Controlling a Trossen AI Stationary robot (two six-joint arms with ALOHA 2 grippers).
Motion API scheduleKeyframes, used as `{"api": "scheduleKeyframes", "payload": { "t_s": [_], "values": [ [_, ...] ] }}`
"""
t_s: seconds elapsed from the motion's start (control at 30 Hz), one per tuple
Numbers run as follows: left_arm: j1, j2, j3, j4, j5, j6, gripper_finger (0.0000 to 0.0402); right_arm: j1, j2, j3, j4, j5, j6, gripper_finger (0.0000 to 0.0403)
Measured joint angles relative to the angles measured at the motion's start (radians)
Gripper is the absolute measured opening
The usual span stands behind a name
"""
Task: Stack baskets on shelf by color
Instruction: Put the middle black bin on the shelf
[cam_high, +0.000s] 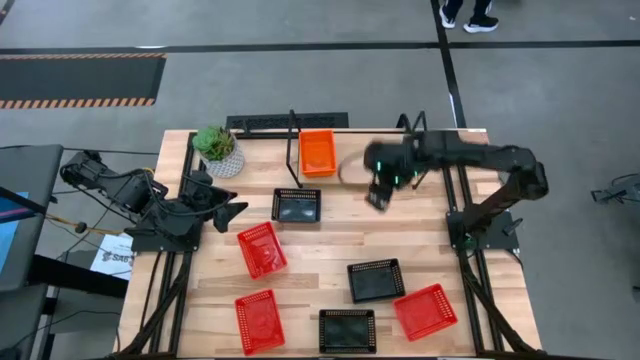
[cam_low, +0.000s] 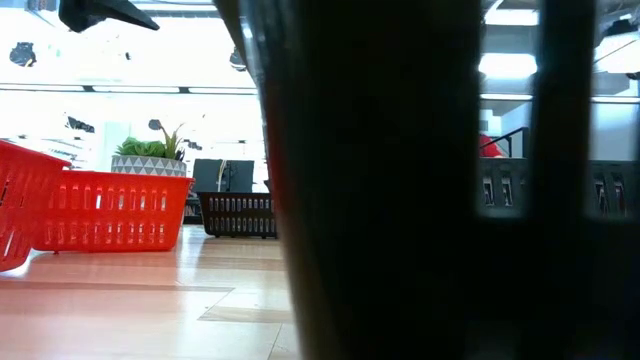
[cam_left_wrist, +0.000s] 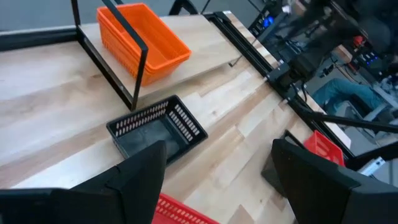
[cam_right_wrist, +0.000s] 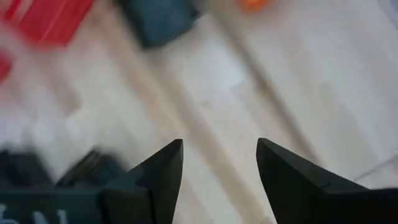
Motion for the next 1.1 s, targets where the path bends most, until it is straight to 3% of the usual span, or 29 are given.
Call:
{"api": "scheduleKeyframes", "payload": {
  "t_s": [0.17, 0.33, 0.67, 1.1],
  "values": [
    [0.0, 0.0, 0.0, 0.0, 0.054, -0.012, 0.0279, 0.211, 0.028, -0.012, -0.025, -0.001, 0.032, 0.0224],
    [0.0, 0.0, 0.0, 0.0, 0.047, -0.011, 0.0279, 0.339, 0.055, -0.138, 0.113, -0.012, 0.032, 0.0224],
    [0.0, -0.001, 0.0, -0.003, 0.048, -0.006, 0.0279, 0.352, 0.079, -0.511, 0.408, -0.216, 0.053, 0.0223],
    [0.0, 0.0, 0.0, -0.031, 0.043, -0.003, 0.0279, 0.338, 0.078, -0.747, 0.679, -0.211, 0.063, 0.0223]
  ]
}}
